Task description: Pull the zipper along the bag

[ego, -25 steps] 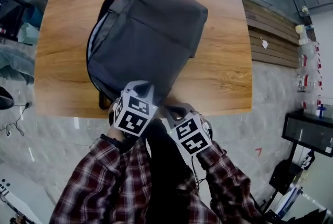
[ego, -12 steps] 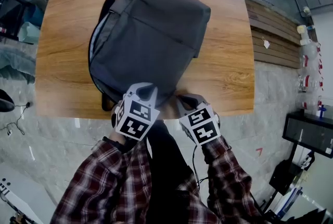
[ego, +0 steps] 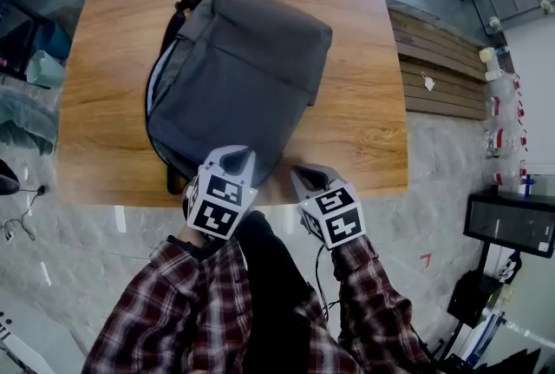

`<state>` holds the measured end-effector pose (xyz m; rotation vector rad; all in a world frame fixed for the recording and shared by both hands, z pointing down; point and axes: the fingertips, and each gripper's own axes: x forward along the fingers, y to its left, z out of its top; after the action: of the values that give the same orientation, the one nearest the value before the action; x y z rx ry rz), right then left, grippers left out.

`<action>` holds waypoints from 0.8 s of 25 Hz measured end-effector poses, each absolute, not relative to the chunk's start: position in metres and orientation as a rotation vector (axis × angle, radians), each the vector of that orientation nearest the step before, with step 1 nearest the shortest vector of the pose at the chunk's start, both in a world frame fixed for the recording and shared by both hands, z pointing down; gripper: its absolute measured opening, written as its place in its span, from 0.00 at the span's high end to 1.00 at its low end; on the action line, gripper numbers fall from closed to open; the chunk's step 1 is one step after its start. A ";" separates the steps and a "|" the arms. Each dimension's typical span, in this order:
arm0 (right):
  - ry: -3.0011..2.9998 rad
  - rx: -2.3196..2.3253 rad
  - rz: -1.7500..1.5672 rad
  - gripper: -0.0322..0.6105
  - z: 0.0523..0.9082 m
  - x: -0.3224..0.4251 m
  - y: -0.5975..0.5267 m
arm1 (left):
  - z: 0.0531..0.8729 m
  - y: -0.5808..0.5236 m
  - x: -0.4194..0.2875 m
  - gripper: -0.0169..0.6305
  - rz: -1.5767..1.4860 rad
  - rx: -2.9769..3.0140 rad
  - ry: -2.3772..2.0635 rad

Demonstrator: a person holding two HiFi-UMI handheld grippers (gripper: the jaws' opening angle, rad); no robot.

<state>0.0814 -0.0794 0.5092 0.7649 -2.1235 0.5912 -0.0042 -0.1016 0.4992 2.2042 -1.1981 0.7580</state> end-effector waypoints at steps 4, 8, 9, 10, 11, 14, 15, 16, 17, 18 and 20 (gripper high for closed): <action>-2.172 0.975 0.676 0.92 0.470 0.118 -0.087 | 0.451 -0.106 -0.010 0.96 0.599 2.244 -1.281; -2.313 1.132 0.640 0.92 0.405 0.119 -0.106 | 0.378 -0.119 -0.009 0.96 0.386 2.320 -1.335; -2.366 1.165 0.611 0.92 0.385 0.112 -0.112 | 0.357 -0.122 -0.008 0.96 0.329 2.346 -1.354; -2.419 1.197 0.578 0.92 0.363 0.106 -0.117 | 0.335 -0.124 -0.007 0.96 0.278 2.376 -1.376; -2.468 1.229 0.538 0.92 0.341 0.099 -0.121 | 0.313 -0.124 -0.005 0.96 0.234 2.409 -1.400; -2.578 1.329 0.393 0.92 0.280 0.083 -0.127 | 0.252 -0.119 0.001 0.96 0.126 2.504 -1.489; -2.602 1.354 0.348 0.92 0.263 0.078 -0.127 | 0.235 -0.116 0.002 0.96 0.088 2.532 -1.516; -2.623 1.367 0.308 0.92 0.248 0.073 -0.125 | 0.221 -0.113 0.004 0.96 0.055 2.556 -1.535; -2.646 1.363 0.274 0.92 0.234 0.067 -0.122 | 0.209 -0.110 0.005 0.96 0.032 2.575 -1.547; -2.675 1.347 0.244 0.93 0.222 0.061 -0.118 | 0.201 -0.108 0.006 0.96 0.018 2.590 -1.554; -2.736 1.312 0.192 0.93 0.201 0.050 -0.111 | 0.189 -0.106 0.008 0.96 0.004 2.610 -1.564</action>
<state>0.0503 -0.1105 0.2011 1.3121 -2.7364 0.1916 0.0079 -0.1055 0.1888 2.6100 -1.5637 0.0040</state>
